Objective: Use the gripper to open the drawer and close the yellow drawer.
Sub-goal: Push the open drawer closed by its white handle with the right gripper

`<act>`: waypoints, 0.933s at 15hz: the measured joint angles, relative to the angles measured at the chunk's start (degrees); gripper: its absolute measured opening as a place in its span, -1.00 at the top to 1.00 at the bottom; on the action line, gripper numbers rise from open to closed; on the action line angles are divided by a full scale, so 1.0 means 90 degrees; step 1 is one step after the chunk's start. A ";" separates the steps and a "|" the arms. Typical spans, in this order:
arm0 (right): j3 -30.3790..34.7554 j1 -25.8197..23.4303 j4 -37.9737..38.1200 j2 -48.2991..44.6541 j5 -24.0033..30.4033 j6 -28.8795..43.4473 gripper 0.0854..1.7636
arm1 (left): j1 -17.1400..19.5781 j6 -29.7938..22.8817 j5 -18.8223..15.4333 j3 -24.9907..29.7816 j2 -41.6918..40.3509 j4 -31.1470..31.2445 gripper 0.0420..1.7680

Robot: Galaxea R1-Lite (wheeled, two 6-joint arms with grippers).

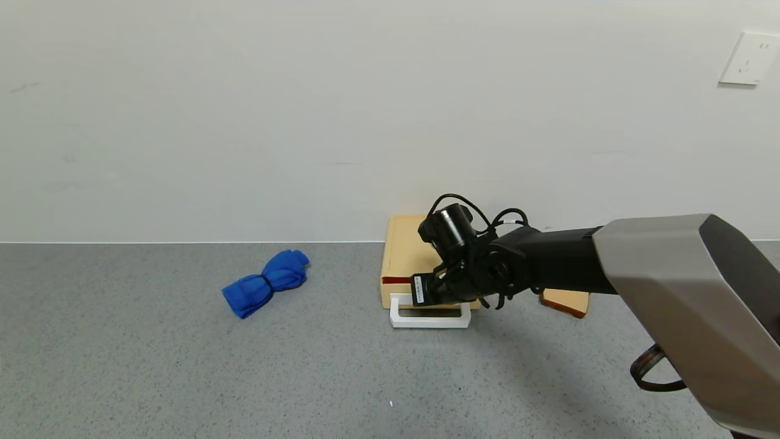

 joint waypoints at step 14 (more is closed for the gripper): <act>-0.0413 -0.0056 -0.0005 0.0274 -0.0007 -0.0026 0.96 | 0.0000 0.0000 0.0000 0.0000 0.0000 0.0000 -0.94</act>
